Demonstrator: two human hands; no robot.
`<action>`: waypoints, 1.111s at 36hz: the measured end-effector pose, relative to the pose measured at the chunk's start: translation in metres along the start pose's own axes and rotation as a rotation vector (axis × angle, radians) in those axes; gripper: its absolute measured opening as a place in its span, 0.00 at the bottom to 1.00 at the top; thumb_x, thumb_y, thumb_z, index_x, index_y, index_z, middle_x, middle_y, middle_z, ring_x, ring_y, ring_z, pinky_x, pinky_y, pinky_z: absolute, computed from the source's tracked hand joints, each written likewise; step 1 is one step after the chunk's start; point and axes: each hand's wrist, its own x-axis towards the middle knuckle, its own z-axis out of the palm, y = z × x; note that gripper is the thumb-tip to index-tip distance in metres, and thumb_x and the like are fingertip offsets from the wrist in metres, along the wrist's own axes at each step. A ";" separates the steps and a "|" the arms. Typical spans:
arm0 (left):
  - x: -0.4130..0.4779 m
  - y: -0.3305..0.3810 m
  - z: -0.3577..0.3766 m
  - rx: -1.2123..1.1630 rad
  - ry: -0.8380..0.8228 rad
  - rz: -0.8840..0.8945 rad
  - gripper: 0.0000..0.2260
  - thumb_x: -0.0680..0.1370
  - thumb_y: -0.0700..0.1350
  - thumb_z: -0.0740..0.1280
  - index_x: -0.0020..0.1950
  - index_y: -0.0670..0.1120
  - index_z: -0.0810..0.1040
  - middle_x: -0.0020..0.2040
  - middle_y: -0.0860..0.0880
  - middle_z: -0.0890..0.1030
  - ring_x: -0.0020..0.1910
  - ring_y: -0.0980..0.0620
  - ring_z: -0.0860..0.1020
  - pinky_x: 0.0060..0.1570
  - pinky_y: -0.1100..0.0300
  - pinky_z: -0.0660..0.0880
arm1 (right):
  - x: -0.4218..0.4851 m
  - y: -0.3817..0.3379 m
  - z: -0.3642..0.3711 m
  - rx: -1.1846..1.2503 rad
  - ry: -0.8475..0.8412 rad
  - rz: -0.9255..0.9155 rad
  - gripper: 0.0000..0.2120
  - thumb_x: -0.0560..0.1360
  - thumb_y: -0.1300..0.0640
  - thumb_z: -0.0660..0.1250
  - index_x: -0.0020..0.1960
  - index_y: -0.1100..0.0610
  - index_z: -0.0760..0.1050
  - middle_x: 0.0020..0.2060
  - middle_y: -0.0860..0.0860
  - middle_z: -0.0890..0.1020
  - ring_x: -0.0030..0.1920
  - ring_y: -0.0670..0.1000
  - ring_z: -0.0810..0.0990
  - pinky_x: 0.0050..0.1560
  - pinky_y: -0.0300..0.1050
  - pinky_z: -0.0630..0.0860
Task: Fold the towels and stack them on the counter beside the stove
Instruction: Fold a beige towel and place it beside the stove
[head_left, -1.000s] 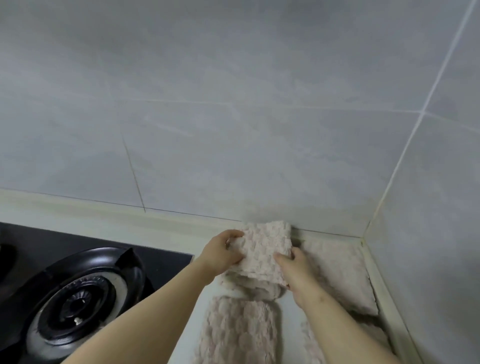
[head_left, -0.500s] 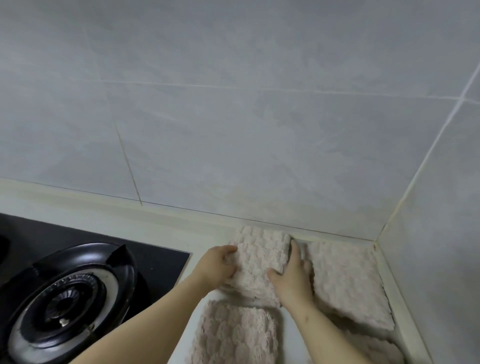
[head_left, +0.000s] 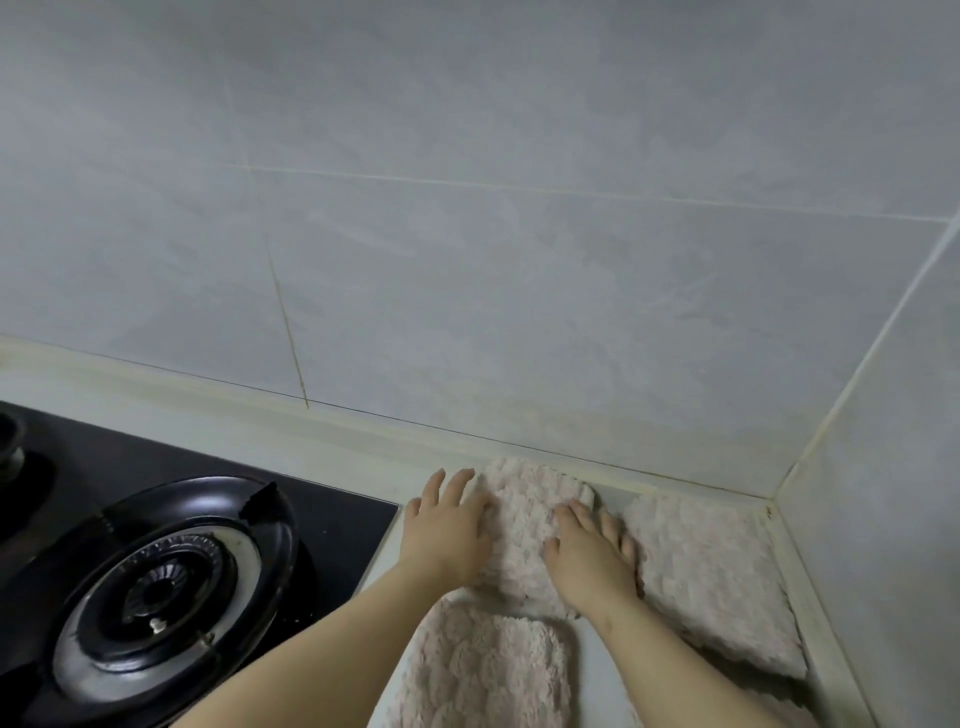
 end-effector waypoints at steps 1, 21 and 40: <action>0.003 0.001 -0.001 -0.011 0.030 0.038 0.22 0.81 0.47 0.52 0.75 0.53 0.55 0.77 0.54 0.48 0.77 0.48 0.43 0.73 0.50 0.49 | 0.000 -0.001 -0.001 -0.002 0.055 -0.005 0.24 0.80 0.52 0.50 0.75 0.51 0.53 0.76 0.46 0.50 0.76 0.53 0.46 0.73 0.51 0.48; 0.039 0.004 0.015 -0.026 -0.143 0.074 0.27 0.80 0.60 0.50 0.77 0.51 0.51 0.77 0.53 0.51 0.77 0.49 0.44 0.73 0.44 0.44 | 0.028 0.005 0.001 -0.051 -0.115 0.002 0.28 0.80 0.45 0.47 0.77 0.51 0.45 0.77 0.48 0.46 0.76 0.54 0.42 0.73 0.53 0.45; -0.105 -0.053 -0.081 -0.758 0.234 -0.142 0.13 0.79 0.44 0.61 0.64 0.47 0.75 0.63 0.50 0.76 0.57 0.55 0.73 0.54 0.65 0.66 | -0.088 -0.109 -0.028 0.560 0.098 -0.238 0.07 0.77 0.57 0.59 0.46 0.50 0.75 0.50 0.47 0.79 0.51 0.49 0.75 0.47 0.40 0.69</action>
